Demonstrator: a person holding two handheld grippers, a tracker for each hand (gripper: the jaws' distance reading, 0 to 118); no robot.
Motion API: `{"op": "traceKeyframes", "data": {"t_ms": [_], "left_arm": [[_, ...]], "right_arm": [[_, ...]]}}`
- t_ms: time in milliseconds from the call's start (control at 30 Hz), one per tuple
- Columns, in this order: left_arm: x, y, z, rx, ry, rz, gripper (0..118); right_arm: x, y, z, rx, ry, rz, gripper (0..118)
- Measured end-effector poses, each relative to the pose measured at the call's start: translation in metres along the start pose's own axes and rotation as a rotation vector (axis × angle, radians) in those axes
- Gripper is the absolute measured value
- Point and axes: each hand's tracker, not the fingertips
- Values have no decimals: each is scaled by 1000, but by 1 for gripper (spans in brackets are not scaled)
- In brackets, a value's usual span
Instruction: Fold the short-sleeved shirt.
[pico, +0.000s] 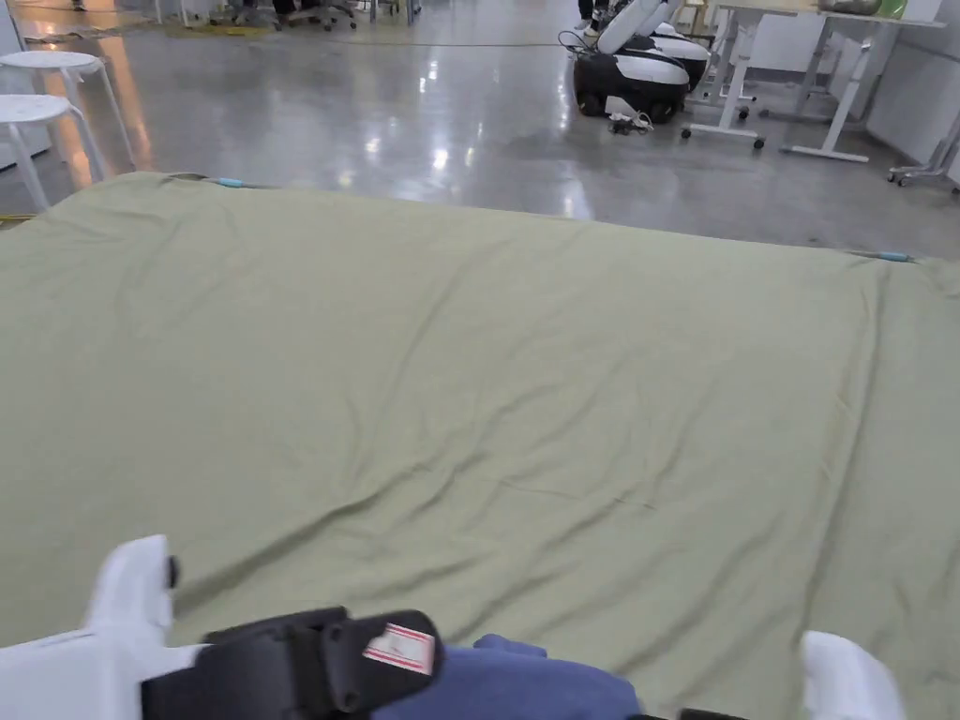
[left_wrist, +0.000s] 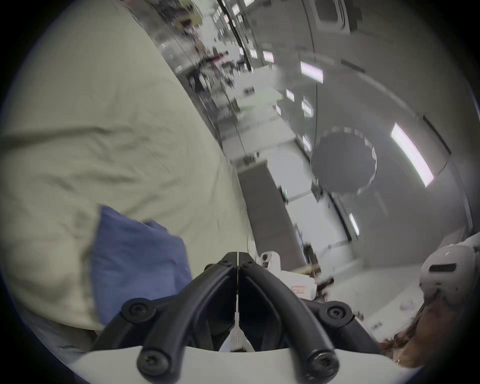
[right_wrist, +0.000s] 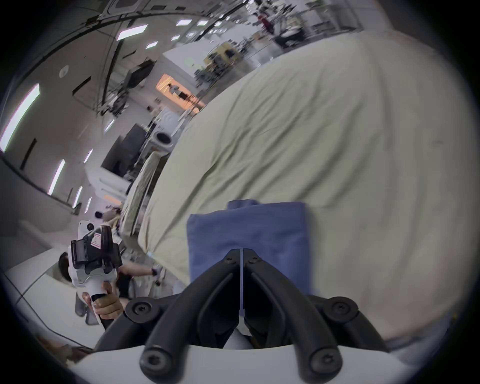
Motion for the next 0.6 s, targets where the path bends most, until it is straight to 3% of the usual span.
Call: {"op": "traceKeyframes", "data": {"t_ms": [33, 67, 133, 167, 200, 267, 333, 467, 600], "left_arm": [[-7, 1, 11, 46, 23, 6, 2], [-15, 1, 22, 86, 56, 32, 11], [-31, -2, 34, 154, 85, 89, 76], [-40, -2, 37, 169, 98, 111, 100], [-47, -3, 37, 151, 119, 112, 106], [-57, -5, 33, 136, 119, 103, 107], [-68, -9, 22, 109, 162, 96, 118], [-94, -10, -6, -8, 200, 174, 118], [-108, -9, -31, -210, 132, 206, 118]], "right_arm": [[-1, 3, -15, -37, 19, 3, 3], [-3, 5, -31, -83, 32, 2, 3], [0, 5, -58, -163, 42, -13, 3], [3, 4, -71, -209, 33, -14, 3], [6, 1, -82, -243, -15, -15, 3], [14, -2, -88, -220, 24, -23, 3], [18, 3, -83, -226, 45, -81, 3], [19, 0, -81, -217, 50, -82, 3], [16, -3, -81, -207, 41, -70, 3]]}}
